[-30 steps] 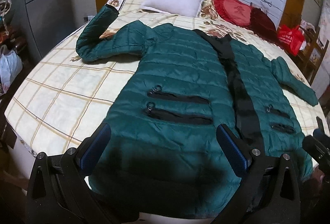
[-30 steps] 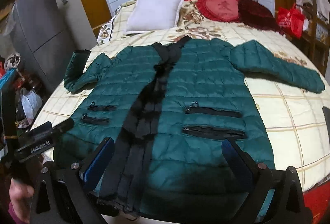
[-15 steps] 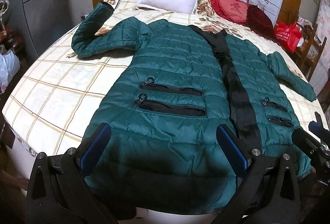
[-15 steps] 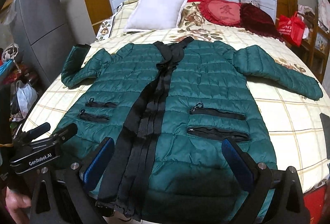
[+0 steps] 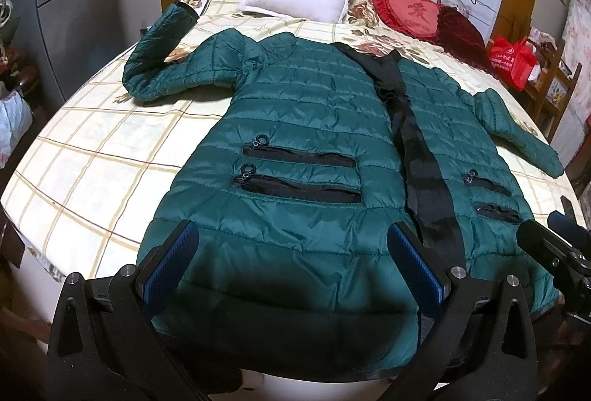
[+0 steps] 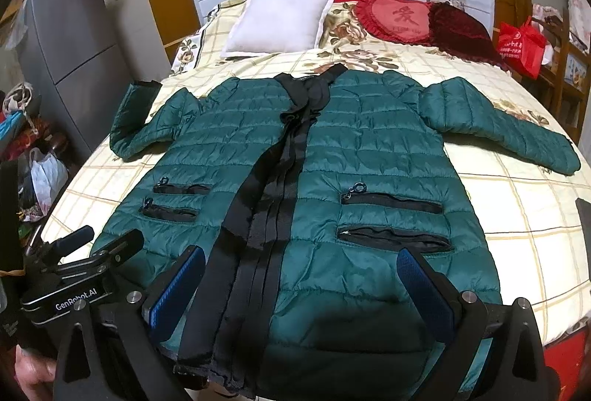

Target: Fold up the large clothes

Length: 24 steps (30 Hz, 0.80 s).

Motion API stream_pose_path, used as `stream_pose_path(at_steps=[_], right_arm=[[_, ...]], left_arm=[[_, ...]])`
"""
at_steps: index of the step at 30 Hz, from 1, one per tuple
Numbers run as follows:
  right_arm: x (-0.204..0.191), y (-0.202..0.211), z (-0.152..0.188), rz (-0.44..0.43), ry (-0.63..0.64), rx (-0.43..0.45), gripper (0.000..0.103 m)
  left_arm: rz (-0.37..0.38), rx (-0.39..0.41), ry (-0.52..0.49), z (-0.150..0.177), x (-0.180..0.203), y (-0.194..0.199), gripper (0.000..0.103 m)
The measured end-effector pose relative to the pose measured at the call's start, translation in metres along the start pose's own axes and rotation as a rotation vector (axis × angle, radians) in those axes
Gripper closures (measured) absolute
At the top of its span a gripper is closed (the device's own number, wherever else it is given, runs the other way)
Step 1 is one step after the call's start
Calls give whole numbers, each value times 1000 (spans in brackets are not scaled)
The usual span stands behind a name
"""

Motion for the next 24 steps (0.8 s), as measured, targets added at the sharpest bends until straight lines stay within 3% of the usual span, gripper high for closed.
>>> stream_pose_path(at_steps=[24], right_arm=[[4,-12,1,-8,-58,-25,0]], left_arm=[[5,-21,-12,5,5,-8,1]])
Point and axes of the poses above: each gripper's, at about its wrist camera, not at the fingertips, and y roughly against the way its jaws point, x to its right, z to its underside, the point moved 7 cm from there along -y, roughly the way its jaws point, and after that the axes turned 3 degrees about y, right-handed, at the moved point
